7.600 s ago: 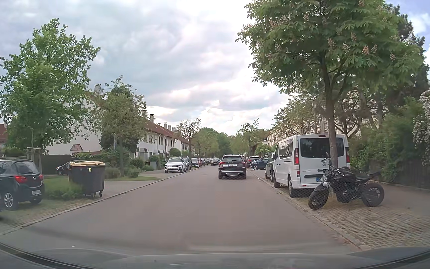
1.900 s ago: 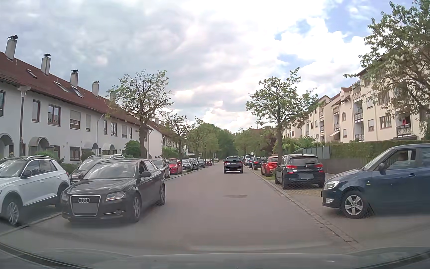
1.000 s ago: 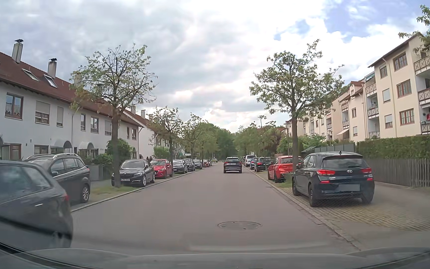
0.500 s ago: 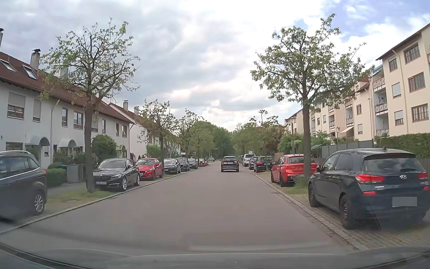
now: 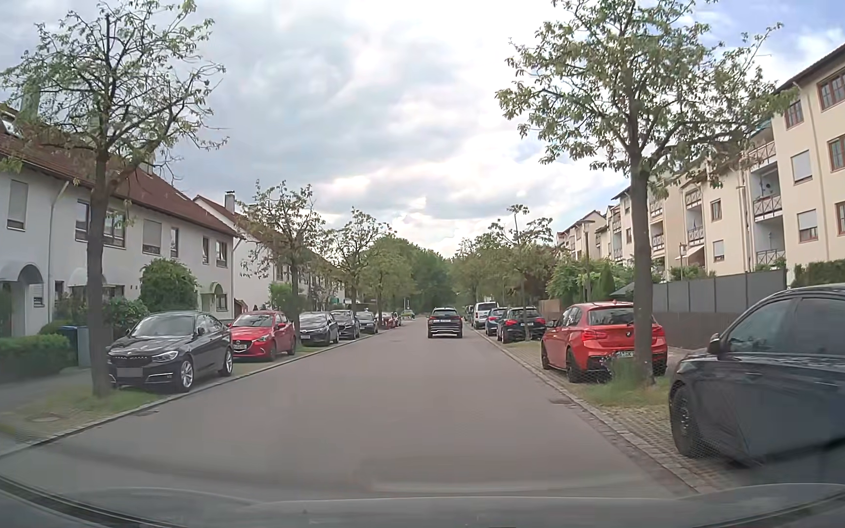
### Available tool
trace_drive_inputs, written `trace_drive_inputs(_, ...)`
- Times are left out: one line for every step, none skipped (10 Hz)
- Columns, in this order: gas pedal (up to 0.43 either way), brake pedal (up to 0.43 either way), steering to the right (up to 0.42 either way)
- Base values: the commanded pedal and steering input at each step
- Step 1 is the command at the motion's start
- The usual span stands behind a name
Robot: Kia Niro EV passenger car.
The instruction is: Follow the waypoints while adhering to traffic rules and regulations
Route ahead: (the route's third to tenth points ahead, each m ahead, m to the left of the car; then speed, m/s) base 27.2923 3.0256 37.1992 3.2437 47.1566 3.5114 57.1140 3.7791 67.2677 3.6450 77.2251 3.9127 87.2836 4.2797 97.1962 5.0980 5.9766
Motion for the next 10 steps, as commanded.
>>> trace_drive_inputs(0.110, 0.018, 0.010)
trace_drive_inputs(0.110, 0.018, 0.010)
trace_drive_inputs(0.110, 0.018, 0.007)
trace_drive_inputs(0.110, 0.018, 0.003)
trace_drive_inputs(0.110, 0.018, -0.003)
trace_drive_inputs(0.110, 0.018, -0.009)
trace_drive_inputs(0.110, 0.018, -0.011)
trace_drive_inputs(0.110, 0.018, -0.011)
trace_drive_inputs(0.110, 0.018, -0.011)
trace_drive_inputs(0.110, 0.018, -0.012)
